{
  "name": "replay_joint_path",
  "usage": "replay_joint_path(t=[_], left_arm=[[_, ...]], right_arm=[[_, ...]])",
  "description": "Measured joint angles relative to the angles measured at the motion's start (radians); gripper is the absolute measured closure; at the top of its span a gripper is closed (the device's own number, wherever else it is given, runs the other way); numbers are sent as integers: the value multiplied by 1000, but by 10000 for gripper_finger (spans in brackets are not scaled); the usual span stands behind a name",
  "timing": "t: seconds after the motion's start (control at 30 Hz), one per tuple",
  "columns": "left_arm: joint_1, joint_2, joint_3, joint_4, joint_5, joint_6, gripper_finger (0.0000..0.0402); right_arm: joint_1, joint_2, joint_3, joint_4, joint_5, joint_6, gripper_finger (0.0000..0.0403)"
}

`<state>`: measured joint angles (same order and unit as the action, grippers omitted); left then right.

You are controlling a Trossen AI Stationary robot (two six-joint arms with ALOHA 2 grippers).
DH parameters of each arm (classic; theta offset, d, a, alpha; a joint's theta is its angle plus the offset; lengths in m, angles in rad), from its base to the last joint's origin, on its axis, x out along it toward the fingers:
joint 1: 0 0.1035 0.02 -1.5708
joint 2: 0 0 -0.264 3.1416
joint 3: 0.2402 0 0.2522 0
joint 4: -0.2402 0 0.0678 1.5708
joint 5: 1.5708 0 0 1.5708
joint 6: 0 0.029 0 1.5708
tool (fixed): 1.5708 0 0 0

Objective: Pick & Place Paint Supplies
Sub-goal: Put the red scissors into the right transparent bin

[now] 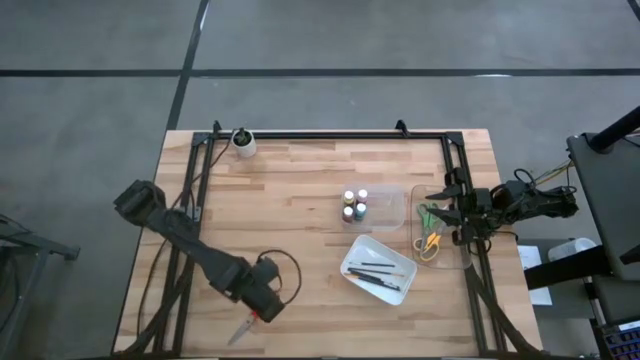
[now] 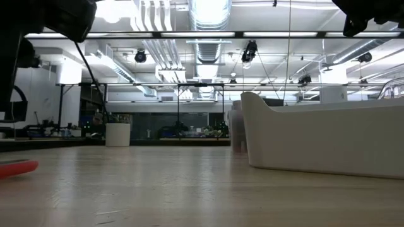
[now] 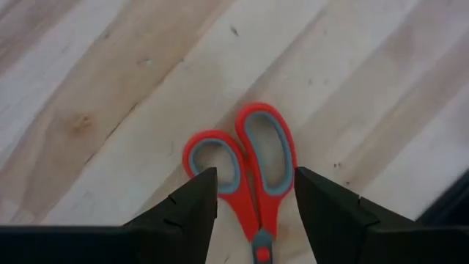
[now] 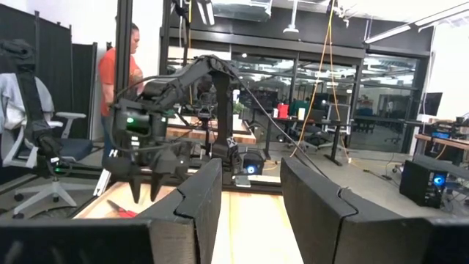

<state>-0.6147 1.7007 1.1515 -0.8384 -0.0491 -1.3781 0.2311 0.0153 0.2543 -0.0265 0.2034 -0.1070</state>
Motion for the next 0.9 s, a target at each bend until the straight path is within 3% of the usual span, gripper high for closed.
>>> replay_joint_path(t=[0.27,0.9], left_arm=[[-59,31,0,20,-90,-89,215],[-72,146,-26,129,-45,-129,215]], right_arm=[[0,0,0,0,0,2,264],[0,-1,0,0,0,0,264]])
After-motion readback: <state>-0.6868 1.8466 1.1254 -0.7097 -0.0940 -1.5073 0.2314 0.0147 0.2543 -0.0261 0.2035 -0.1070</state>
